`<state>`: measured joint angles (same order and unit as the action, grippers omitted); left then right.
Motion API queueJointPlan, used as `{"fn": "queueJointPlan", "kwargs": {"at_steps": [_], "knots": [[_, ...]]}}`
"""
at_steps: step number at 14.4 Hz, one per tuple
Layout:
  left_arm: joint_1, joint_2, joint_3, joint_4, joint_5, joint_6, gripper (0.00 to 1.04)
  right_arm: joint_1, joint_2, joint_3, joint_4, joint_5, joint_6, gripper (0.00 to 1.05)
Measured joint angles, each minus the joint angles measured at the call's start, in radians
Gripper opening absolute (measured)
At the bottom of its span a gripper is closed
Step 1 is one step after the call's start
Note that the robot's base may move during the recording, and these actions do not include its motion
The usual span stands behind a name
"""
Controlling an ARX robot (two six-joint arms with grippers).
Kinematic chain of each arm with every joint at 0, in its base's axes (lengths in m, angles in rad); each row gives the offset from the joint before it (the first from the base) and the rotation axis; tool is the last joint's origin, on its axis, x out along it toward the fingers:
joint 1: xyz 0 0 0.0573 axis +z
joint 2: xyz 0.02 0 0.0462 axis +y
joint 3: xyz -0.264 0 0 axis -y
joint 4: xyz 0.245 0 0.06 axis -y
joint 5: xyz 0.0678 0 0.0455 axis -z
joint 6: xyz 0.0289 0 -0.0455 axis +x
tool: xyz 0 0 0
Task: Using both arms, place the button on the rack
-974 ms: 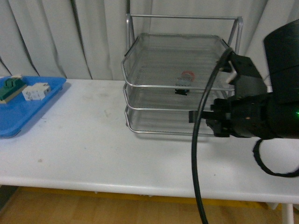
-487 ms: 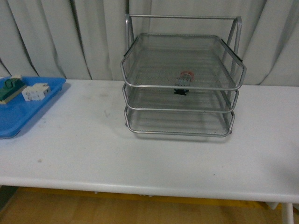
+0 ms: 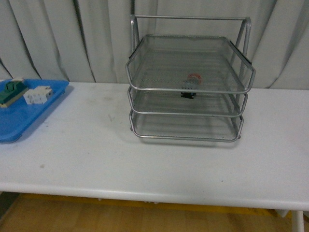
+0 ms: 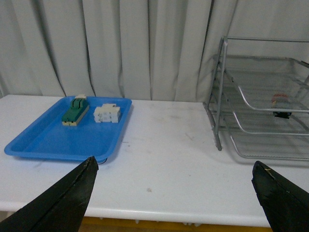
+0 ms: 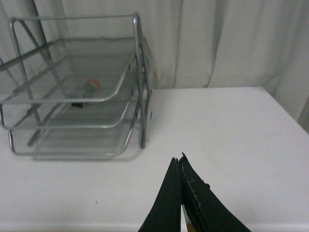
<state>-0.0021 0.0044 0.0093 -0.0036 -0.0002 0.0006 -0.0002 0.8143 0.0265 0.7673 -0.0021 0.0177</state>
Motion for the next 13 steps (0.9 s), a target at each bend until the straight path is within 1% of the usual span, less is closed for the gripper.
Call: {"fn": "queueJointPlan", "kwargs": {"at_steps": [1,3,4,9,13], "knots": [[0.0,0.0,0.0,-0.001,0.0,0.0,0.98,0.0,-0.029,-0.014,-0.054,-0.001,-0.005,0.02],[0.0,0.0,0.0,0.0,0.0,0.0,0.98,0.0,-0.151,-0.015,-0.104,0.0,-0.011,0.02],[0.0,0.0,0.0,0.0,0.0,0.0,0.98,0.0,-0.198,-0.015,-0.182,0.0,-0.011,0.02],[0.0,0.0,0.0,0.0,0.0,0.0,0.98,0.0,-0.428,-0.015,-0.382,0.0,-0.011,0.02],[0.0,0.0,0.0,0.0,0.0,0.0,0.98,0.0,-0.548,-0.015,-0.496,0.0,-0.011,0.02]]}}
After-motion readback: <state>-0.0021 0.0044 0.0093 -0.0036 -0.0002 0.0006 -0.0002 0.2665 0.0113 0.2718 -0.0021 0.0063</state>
